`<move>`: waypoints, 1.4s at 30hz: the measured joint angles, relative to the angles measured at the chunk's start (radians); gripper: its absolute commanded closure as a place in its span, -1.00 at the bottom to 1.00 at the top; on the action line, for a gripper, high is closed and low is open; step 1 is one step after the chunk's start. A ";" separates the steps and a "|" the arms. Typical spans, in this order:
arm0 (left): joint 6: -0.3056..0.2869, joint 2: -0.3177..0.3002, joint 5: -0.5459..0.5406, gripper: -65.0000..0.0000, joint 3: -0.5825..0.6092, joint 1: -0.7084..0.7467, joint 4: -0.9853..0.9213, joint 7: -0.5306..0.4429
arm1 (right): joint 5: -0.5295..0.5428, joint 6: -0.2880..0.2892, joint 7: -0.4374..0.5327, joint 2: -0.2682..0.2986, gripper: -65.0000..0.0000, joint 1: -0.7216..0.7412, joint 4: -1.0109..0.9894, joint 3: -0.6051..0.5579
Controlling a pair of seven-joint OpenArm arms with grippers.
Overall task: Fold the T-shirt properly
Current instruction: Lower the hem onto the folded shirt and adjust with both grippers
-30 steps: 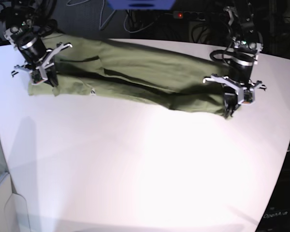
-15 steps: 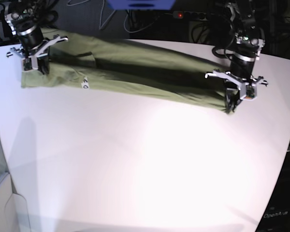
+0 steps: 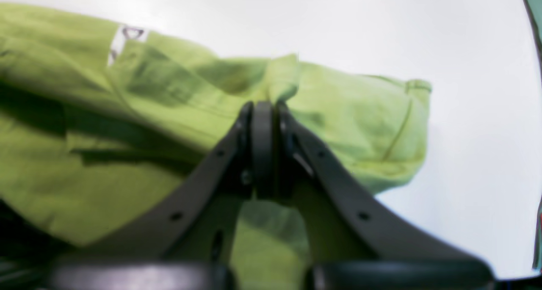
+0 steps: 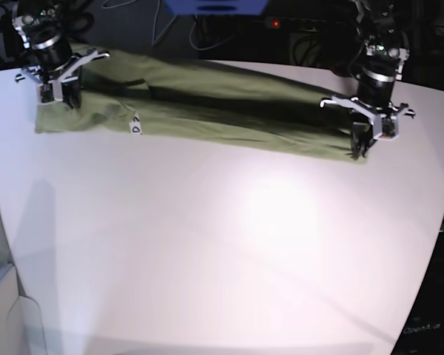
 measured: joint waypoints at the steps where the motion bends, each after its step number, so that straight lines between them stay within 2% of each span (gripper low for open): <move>1: 0.000 0.000 0.000 0.95 0.000 0.000 0.000 0.000 | 0.000 0.000 -0.005 0.000 0.97 -0.005 0.000 0.000; 3: 0.000 0.000 -0.001 0.94 0.000 0.000 0.000 -0.001 | 0.000 0.000 -0.004 0.000 0.86 -0.007 0.000 0.000; 6: -0.014 0.000 0.000 0.93 -0.001 0.000 0.000 0.000 | 0.000 0.000 -0.001 0.000 0.51 -0.007 0.000 0.000; 8: -0.074 0.000 0.000 0.91 -0.007 0.000 0.000 0.000 | 0.000 0.000 -0.002 0.000 0.32 -0.008 0.000 0.001; 10: -0.135 0.001 0.004 0.76 -0.006 0.000 0.000 0.000 | 0.000 0.000 -0.003 0.000 0.19 -0.008 0.000 0.001; 12: -0.158 0.009 0.003 0.51 -0.019 -0.001 0.000 -0.001 | 0.000 0.000 -0.003 -0.001 0.17 -0.008 0.000 0.003; 15: -0.150 0.039 0.003 0.17 -0.066 -0.003 0.000 -0.001 | 0.000 0.000 -0.004 0.000 0.17 -0.008 0.000 0.007; 17: -0.158 0.039 0.003 0.04 -0.082 -0.003 0.000 0.000 | 0.000 0.000 -0.004 0.000 0.17 -0.008 0.000 0.007; 19: -0.157 0.039 0.003 -0.01 -0.084 -0.004 0.000 -0.001 | 0.000 0.000 -0.004 0.000 0.18 -0.008 0.000 0.008; 24: -0.157 0.038 0.003 -0.01 -0.084 -0.005 0.000 0.000 | 0.000 0.000 -0.003 0.000 0.18 -0.010 0.002 0.010; 30: -0.157 0.039 0.003 -0.01 -0.084 -0.014 0.000 -0.001 | 0.000 0.000 -0.002 -0.001 0.20 -0.007 0.002 0.086; 36: -0.157 0.038 0.002 0.02 -0.082 -0.071 -0.076 -0.008 | 0.003 0.000 -0.001 -0.001 0.80 0.066 0.000 0.190; 38: -0.157 0.040 0.016 0.16 -0.080 -0.088 -0.128 0.011 | 0.000 -0.003 -0.004 0.000 0.88 0.077 0.000 0.197; 42: -0.154 0.036 0.013 0.72 -0.082 -0.098 -0.215 0.003 | 0.000 -0.003 -0.004 0.003 0.87 0.076 0.000 0.196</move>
